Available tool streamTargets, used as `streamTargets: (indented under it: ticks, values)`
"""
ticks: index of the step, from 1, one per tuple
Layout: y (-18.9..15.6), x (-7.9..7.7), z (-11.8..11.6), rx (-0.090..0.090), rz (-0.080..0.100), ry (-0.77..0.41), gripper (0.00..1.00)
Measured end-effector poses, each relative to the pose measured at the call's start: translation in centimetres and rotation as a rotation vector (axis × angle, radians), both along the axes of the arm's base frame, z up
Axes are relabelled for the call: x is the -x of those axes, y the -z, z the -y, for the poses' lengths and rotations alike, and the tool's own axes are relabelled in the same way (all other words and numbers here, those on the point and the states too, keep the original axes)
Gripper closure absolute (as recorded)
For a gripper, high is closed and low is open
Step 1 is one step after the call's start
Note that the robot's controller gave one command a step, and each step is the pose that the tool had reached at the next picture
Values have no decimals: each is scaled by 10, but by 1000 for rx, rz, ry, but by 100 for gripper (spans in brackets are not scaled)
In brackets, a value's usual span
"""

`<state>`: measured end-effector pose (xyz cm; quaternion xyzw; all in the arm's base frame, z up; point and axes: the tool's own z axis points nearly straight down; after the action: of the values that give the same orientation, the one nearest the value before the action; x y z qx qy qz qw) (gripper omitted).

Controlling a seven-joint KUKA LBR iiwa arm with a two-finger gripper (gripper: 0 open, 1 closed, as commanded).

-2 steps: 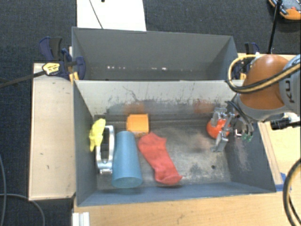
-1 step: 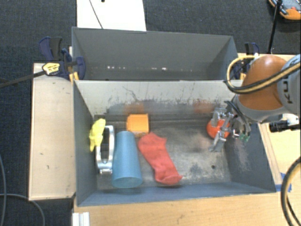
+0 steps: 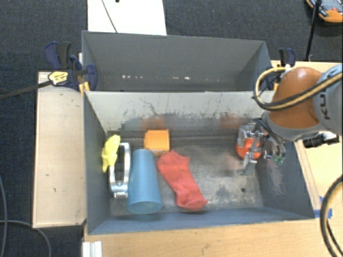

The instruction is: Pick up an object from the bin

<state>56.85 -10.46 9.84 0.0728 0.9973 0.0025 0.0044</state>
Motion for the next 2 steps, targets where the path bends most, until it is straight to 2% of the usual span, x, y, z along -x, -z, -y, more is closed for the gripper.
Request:
streamTargets:
  ticks: [1,2]
  values:
    - [10,3,-8,-10,-2,310,0]
    - [23,-20,-10,5,-4,9,100]
